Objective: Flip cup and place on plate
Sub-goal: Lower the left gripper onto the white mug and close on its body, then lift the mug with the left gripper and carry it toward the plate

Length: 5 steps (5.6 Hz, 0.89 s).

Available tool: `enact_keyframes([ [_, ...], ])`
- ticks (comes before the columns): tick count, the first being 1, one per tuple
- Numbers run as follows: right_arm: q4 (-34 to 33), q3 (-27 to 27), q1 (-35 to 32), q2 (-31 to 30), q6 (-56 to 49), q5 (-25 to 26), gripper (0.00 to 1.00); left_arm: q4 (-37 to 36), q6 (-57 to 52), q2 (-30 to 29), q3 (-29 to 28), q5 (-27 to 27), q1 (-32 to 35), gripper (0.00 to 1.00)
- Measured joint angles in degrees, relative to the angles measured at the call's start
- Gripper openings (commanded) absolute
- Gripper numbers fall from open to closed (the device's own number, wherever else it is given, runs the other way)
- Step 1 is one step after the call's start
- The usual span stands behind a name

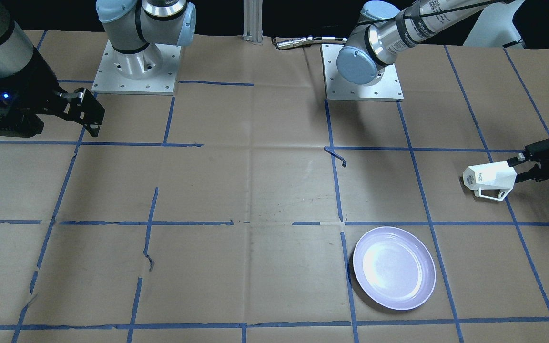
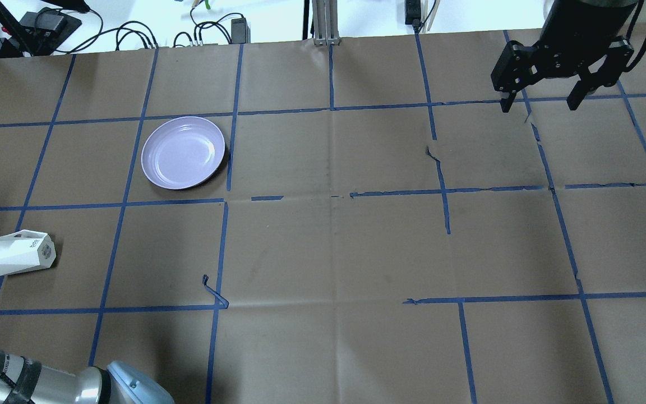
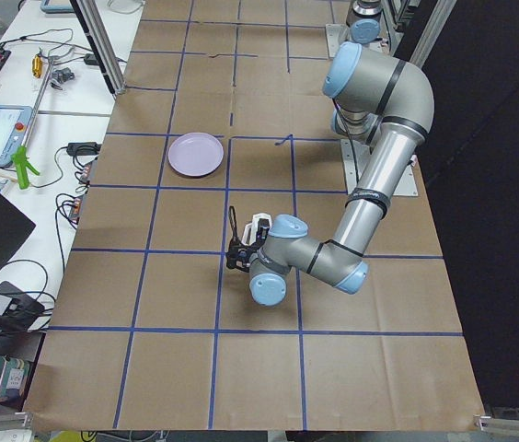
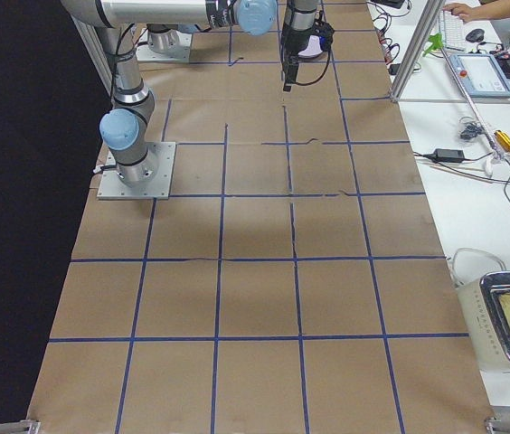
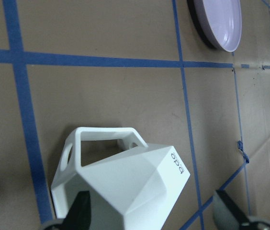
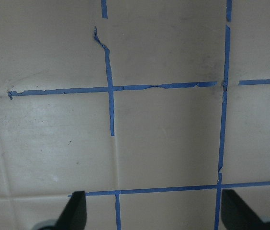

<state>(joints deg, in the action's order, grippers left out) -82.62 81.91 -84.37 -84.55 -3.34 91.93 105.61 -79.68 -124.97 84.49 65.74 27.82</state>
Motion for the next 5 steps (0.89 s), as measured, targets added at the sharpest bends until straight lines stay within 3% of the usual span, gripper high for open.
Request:
enact_keyframes([
  [1, 0.0, 0.0, 0.0, 0.0, 0.0, 0.0, 1.0, 2.03, -2.01, -0.14, 0.03, -0.43, 0.09, 0.21],
  [2, 0.0, 0.0, 0.0, 0.0, 0.0, 0.0, 1.0, 3.25, -3.86, -0.21, 0.05, -0.51, 0.16, 0.01],
  [5, 0.0, 0.0, 0.0, 0.0, 0.0, 0.0, 1.0, 4.29, -4.58, 1.82, -0.53, -0.93, 0.81, 0.0],
])
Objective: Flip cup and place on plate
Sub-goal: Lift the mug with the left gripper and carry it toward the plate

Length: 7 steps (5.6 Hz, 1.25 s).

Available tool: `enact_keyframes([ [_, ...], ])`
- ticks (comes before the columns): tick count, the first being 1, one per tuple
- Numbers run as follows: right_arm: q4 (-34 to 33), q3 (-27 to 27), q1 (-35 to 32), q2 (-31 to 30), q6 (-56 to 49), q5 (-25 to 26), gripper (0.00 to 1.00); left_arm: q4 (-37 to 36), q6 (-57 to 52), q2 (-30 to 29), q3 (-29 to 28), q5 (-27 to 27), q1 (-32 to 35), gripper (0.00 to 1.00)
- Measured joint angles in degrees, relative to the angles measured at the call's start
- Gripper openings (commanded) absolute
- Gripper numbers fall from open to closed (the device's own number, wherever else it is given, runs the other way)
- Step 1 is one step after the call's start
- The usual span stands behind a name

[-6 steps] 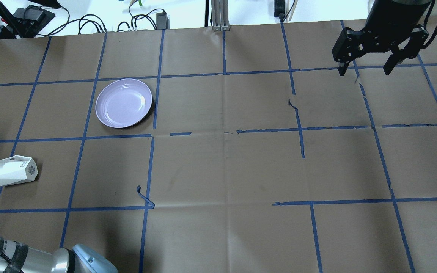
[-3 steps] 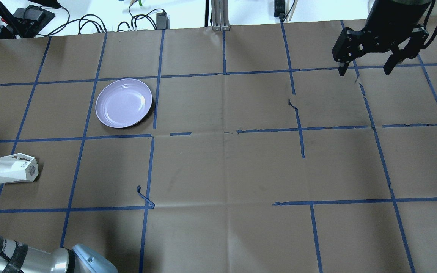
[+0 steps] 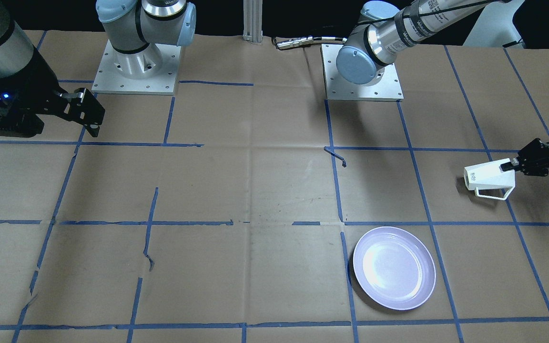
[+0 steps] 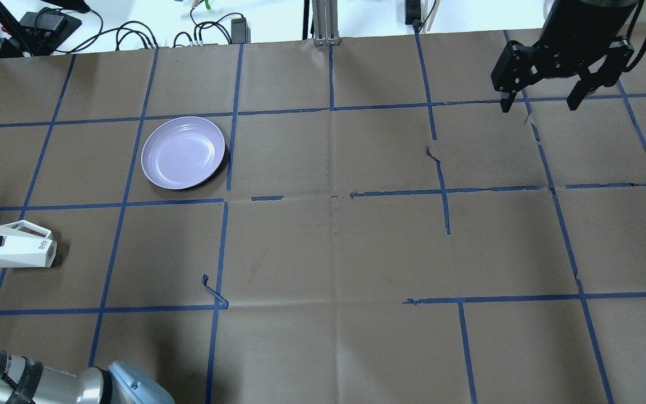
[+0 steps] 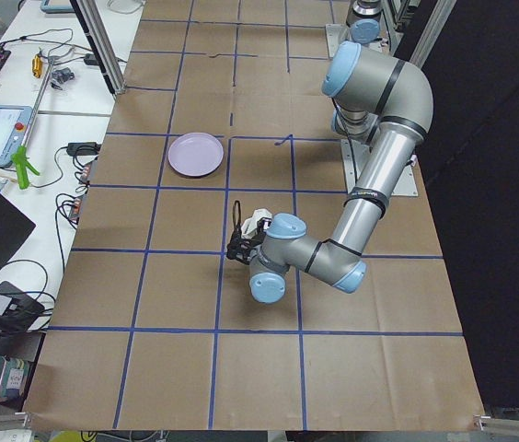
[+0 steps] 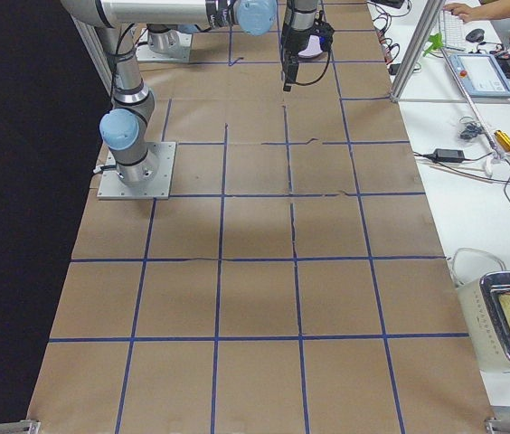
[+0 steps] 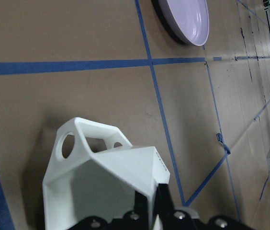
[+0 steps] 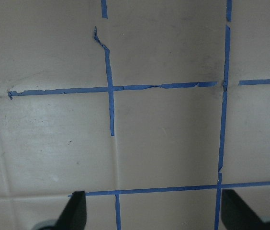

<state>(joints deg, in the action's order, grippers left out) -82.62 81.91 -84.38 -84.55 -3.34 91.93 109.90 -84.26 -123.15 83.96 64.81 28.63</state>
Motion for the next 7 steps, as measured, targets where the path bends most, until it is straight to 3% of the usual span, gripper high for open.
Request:
enact_keyframes([
  [2, 0.0, 0.0, 0.01, 0.0, 0.0, 0.0, 1.0, 1.16, 7.01, 7.82, -0.55, -1.03, 3.65, 0.0],
  [4, 0.0, 0.0, 0.0, 0.01, 0.0, 0.0, 1.0, -1.7, 17.41, 17.79, -0.08, -0.41, 15.27, 0.0],
  [7, 0.0, 0.0, 0.0, 0.0, 0.0, 0.0, 1.0, -20.64, 38.73, 20.33, 1.57, 9.1, 37.22, 0.0],
])
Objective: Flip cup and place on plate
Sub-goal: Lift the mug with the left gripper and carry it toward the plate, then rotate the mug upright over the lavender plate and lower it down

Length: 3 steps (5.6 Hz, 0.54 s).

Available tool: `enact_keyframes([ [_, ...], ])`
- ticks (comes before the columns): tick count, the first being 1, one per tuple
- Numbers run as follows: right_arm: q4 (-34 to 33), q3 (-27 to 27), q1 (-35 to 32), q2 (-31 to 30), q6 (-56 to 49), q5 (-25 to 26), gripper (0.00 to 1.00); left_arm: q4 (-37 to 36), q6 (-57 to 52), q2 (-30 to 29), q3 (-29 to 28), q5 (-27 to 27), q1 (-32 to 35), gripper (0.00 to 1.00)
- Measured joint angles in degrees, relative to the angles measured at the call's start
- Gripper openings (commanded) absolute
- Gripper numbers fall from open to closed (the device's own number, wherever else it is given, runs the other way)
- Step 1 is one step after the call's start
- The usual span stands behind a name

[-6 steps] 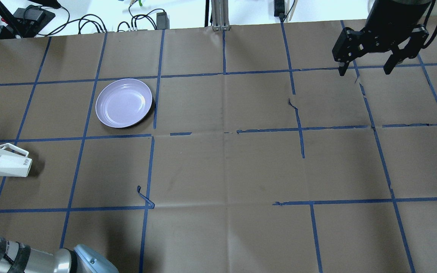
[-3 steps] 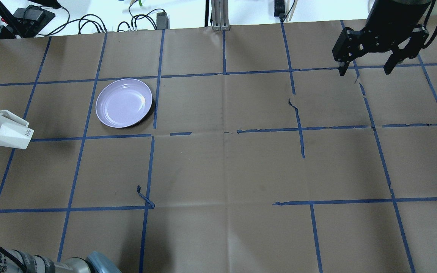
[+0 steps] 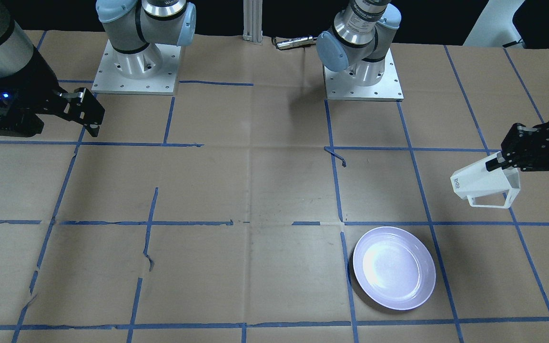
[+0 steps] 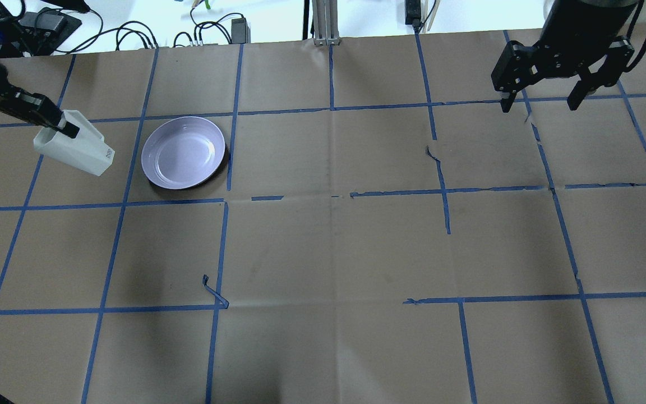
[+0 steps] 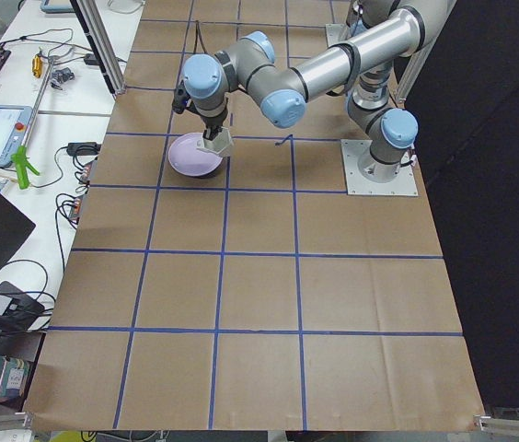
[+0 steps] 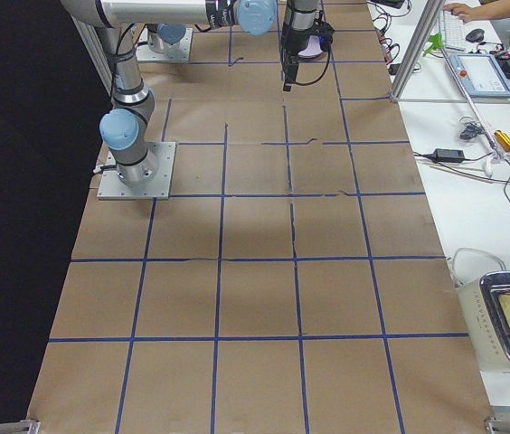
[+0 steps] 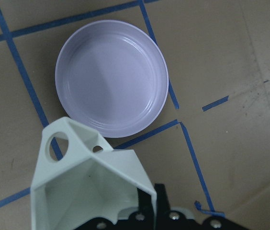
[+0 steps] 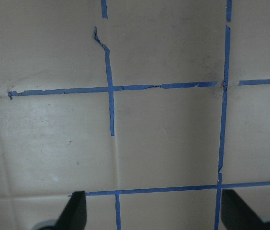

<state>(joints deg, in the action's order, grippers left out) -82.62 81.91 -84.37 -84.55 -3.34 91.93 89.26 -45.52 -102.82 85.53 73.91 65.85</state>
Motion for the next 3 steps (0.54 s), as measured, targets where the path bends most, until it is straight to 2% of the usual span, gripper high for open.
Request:
enact_keyframes([
  [2, 0.0, 0.0, 0.0, 0.0, 0.0, 0.0, 1.0, -15.59, 8.9, -2.26, 4.21, 7.57, 9.2, 0.0],
  [3, 0.0, 0.0, 0.0, 0.0, 0.0, 0.0, 1.0, -21.71, 10.65, -3.38, 6.75, 9.63, 12.08, 0.0],
])
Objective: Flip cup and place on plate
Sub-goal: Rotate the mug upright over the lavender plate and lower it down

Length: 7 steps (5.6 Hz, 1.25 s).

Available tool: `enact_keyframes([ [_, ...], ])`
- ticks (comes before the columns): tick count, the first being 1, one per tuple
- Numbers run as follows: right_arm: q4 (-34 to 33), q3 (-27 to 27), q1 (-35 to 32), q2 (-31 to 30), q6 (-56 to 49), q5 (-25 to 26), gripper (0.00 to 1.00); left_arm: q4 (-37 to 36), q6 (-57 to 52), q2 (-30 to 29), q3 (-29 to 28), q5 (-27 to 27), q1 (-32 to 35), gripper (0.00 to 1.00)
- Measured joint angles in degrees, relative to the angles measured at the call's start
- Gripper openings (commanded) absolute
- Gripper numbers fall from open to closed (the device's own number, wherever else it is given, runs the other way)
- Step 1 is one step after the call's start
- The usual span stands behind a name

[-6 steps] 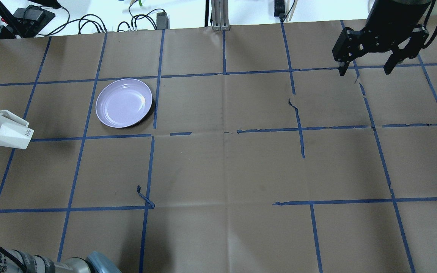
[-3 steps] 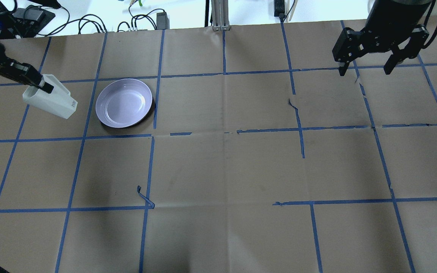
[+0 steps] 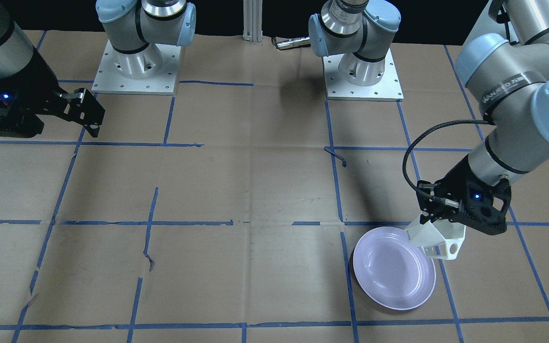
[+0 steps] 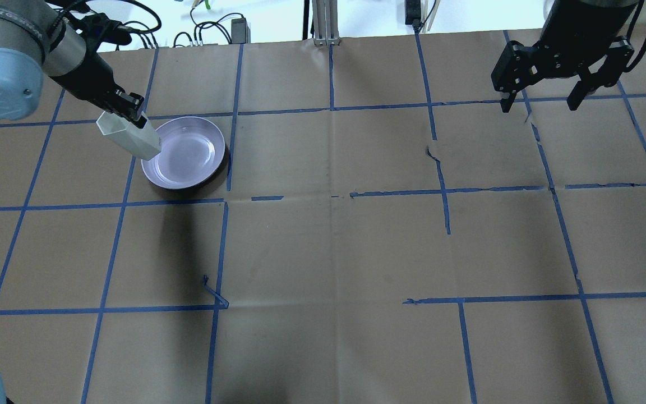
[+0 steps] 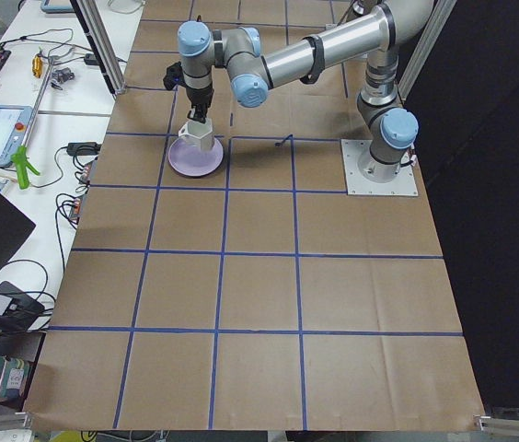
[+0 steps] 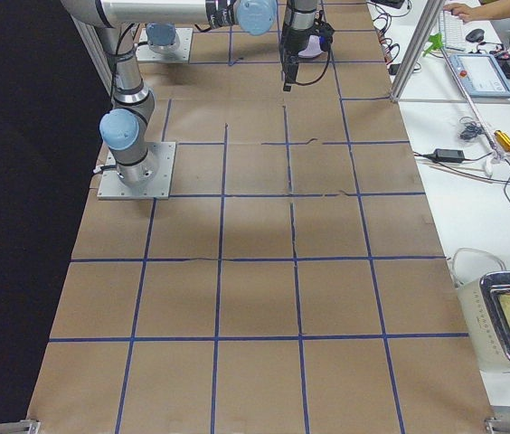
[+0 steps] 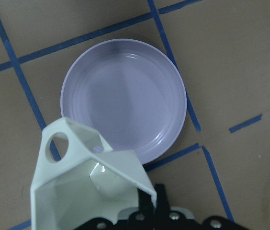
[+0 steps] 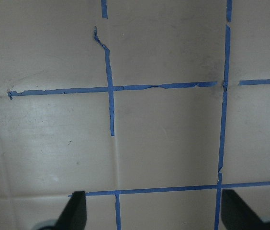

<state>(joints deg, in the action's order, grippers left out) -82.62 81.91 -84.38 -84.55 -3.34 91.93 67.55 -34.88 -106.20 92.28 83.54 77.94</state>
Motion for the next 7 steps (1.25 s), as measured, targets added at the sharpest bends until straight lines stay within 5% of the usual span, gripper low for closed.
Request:
enact_keyframes([
  [3, 0.0, 0.0, 0.0, 0.0, 0.0, 0.0, 1.0, -12.36, 1.12, -3.43, 5.97, 2.29, 3.97, 0.0],
  [6, 0.0, 0.0, 0.0, 0.0, 0.0, 0.0, 1.0, -14.83, 1.5, -6.02, 6.39, 5.81, 5.07, 0.05],
  [7, 0.0, 0.0, 0.0, 0.01, 0.0, 0.0, 1.0, -14.97, 1.61, -6.52, 6.36, 6.47, 5.1, 0.34],
])
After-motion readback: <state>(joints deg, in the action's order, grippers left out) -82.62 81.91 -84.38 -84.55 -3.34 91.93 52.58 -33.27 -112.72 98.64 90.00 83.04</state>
